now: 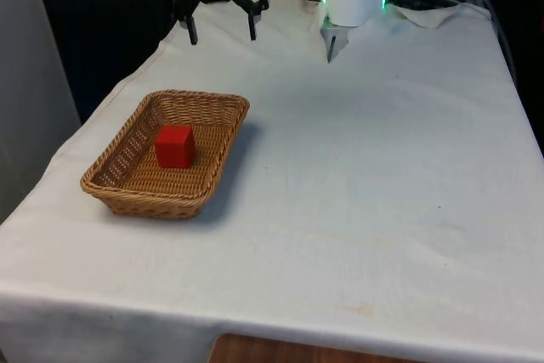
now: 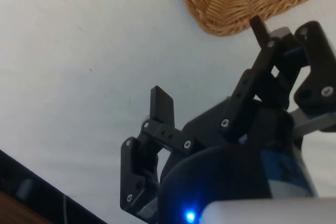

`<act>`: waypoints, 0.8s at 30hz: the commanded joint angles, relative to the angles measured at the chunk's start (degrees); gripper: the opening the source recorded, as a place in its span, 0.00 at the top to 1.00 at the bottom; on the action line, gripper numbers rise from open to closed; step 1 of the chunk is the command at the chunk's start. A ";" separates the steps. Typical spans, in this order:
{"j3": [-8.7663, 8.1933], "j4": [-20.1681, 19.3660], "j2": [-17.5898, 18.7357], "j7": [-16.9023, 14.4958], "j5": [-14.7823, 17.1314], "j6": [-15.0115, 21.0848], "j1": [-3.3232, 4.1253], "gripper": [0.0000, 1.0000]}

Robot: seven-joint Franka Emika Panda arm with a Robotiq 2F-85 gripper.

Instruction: Pick up the cube and place it into the basket.

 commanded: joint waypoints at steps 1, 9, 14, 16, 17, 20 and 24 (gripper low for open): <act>-0.34 -0.69 -0.57 0.69 -1.03 0.69 0.40 0.00; -0.40 -3.09 -3.44 1.26 -2.92 0.63 0.29 0.00; -0.34 -4.81 -5.27 1.49 -4.13 0.63 0.11 0.00; -0.34 -5.04 -5.56 1.49 -4.24 0.63 0.06 0.00; -0.40 -5.73 -6.25 1.49 -4.64 0.57 0.00 0.00; -0.40 -6.76 -7.45 1.60 -5.33 0.52 -0.11 0.00; -0.40 -8.31 -9.22 1.66 -6.19 0.46 -0.34 0.00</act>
